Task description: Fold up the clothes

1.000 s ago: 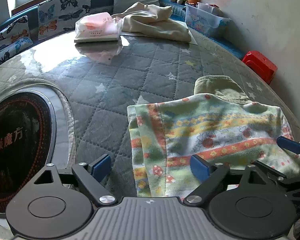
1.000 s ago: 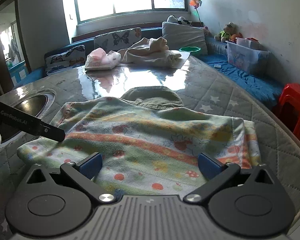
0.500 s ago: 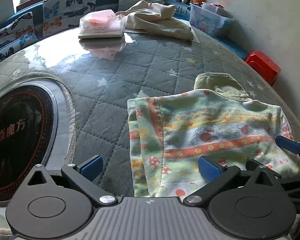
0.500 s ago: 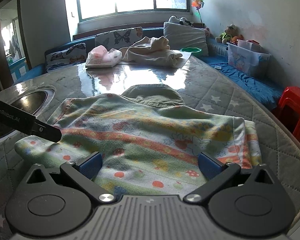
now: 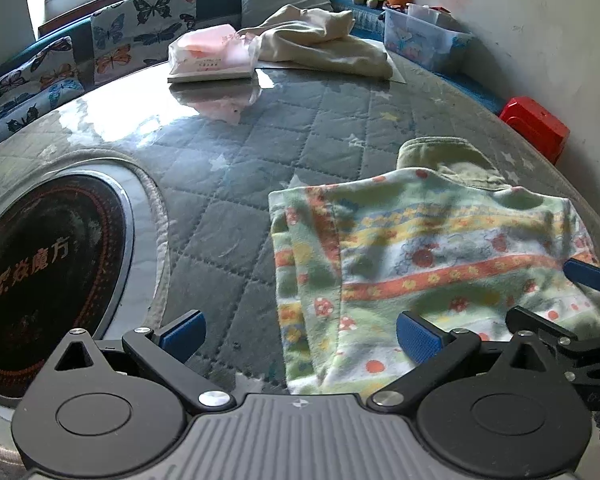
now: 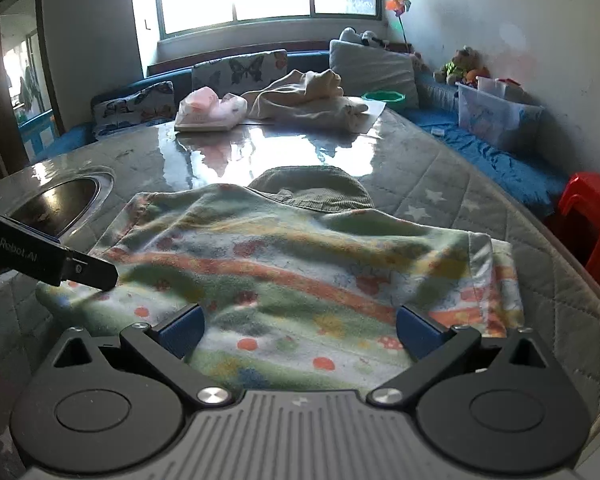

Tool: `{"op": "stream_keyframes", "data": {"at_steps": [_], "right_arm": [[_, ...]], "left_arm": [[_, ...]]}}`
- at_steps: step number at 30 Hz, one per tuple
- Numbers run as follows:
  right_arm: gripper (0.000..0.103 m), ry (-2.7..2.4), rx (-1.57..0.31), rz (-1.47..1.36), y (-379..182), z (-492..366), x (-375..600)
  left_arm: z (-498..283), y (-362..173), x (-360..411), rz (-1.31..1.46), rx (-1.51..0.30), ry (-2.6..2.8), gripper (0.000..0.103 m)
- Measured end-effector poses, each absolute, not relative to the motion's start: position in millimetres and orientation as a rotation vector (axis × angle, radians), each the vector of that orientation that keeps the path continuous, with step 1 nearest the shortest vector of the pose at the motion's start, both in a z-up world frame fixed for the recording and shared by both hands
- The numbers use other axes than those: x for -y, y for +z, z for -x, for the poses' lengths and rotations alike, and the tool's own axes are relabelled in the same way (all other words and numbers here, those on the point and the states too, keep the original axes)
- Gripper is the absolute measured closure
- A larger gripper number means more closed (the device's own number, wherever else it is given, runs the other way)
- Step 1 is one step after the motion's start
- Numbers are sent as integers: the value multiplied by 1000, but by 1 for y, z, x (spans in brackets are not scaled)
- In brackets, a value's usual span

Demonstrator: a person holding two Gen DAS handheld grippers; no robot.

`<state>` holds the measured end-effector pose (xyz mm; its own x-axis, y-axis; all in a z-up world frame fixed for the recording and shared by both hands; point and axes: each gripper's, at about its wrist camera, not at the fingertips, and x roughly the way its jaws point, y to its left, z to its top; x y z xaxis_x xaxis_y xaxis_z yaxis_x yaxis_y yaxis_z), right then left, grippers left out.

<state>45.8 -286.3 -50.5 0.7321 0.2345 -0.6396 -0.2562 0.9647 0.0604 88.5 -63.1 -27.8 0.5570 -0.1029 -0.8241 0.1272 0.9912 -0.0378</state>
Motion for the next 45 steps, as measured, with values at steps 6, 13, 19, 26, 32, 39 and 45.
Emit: {"op": "stream_keyframes", "data": {"at_steps": [6,13,19,26,32,39,45], "right_arm": [[0,262,-659,16,-41,-48,285],[0,269,-689,17,-48,-49,281],[0,249,-689,-16,-46,-44,286],[0,230,-682,-35,-44,-37,291],[0,221,-683,-54,-43,-32,293],[0,207,-676,-63,-41,-27,294],[0,202,-672,-62,-39,-22,293]], "left_arm": [[-85,-26,61,-24,-964,-124,0],[-78,-23,60,-14,-964,-124,0],[-74,-22,64,-13,-961,-126,0],[-68,-19,68,-24,-953,-125,0],[-63,-17,70,-31,-946,-128,0],[-57,-14,70,-34,-936,-127,0],[-51,-12,75,-49,-929,-135,0]]}}
